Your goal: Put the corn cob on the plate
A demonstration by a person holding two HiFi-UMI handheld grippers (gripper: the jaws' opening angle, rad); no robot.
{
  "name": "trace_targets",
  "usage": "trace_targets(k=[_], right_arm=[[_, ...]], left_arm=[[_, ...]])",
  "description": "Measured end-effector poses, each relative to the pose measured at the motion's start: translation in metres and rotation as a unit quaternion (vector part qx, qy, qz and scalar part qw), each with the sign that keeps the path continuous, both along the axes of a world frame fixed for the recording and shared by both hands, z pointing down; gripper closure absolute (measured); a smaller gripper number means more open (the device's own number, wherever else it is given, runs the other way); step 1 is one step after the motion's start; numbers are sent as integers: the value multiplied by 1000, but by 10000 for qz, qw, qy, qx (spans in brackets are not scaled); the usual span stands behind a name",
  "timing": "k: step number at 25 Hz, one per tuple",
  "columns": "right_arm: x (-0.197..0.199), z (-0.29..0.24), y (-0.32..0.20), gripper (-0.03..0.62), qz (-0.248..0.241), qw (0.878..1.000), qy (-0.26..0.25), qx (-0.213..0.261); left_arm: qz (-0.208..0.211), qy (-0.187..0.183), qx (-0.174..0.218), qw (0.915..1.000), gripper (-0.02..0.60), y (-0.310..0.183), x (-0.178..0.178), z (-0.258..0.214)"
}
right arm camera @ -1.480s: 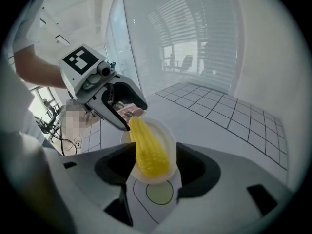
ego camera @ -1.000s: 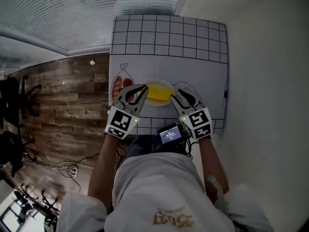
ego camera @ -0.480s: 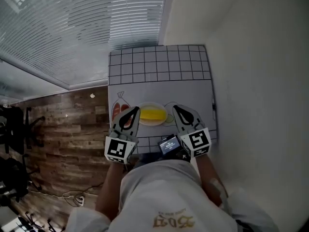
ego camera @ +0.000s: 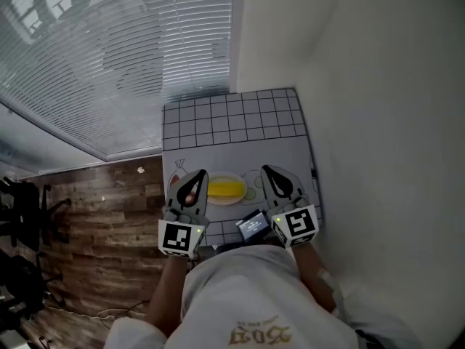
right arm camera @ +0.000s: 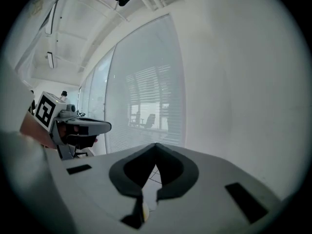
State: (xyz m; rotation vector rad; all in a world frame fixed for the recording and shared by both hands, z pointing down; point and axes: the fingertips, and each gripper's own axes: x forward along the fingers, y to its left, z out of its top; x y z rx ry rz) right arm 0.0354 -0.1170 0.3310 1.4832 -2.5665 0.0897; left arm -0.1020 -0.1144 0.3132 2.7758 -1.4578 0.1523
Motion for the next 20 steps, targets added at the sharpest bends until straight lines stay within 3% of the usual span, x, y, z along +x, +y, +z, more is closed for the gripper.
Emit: trace_targets(k=[5,20], right_arm=[[7,-2,3,588,55,9999,-112,1],[10,1,2,588,51,9999,-43,-109]], left_arm=[[206,-67,38,9998,574,6,10,-4],[16,101,-70,9999,573,8,-10,8]])
